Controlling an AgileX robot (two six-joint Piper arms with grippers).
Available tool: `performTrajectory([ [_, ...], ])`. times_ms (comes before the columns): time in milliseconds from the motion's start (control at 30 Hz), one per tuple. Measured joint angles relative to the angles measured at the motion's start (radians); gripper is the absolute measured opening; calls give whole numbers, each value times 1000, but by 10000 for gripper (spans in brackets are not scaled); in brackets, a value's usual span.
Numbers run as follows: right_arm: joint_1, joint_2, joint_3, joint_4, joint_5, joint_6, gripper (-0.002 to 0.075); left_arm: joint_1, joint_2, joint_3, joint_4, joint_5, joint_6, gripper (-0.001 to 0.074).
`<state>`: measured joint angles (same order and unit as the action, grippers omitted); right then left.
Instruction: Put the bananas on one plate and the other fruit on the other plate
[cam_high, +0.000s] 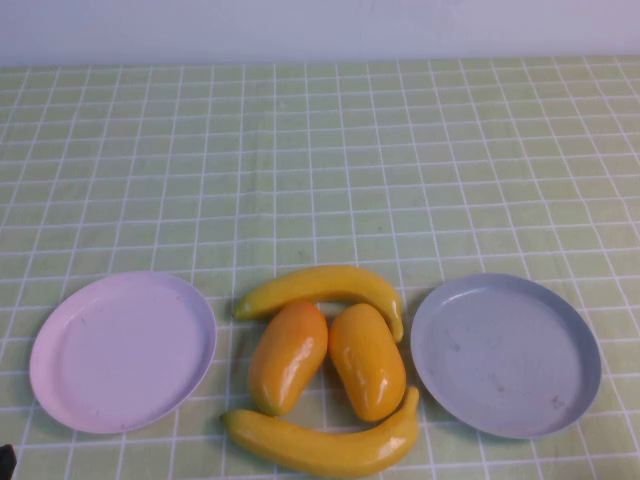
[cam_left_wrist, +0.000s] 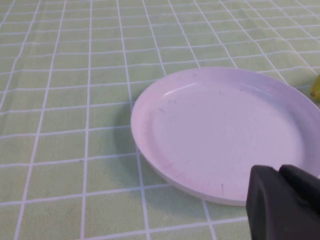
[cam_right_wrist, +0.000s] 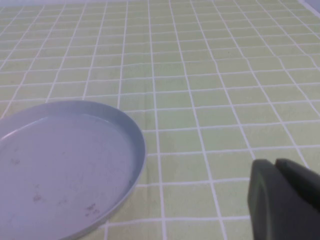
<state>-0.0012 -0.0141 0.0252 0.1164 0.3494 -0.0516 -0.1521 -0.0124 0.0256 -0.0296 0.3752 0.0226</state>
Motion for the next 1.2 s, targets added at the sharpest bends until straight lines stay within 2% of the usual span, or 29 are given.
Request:
performTrajectory([
  [600, 0, 0, 0, 0, 0, 0, -17, 0, 0, 0, -25, -12, 0, 1],
  [800, 0, 0, 0, 0, 0, 0, -17, 0, 0, 0, -180, -103, -4, 1],
  [1067, 0, 0, 0, 0, 0, 0, -17, 0, 0, 0, -504, -234, -118, 1],
  [1200, 0, 0, 0, 0, 0, 0, -17, 0, 0, 0, -553, -264, -120, 1],
])
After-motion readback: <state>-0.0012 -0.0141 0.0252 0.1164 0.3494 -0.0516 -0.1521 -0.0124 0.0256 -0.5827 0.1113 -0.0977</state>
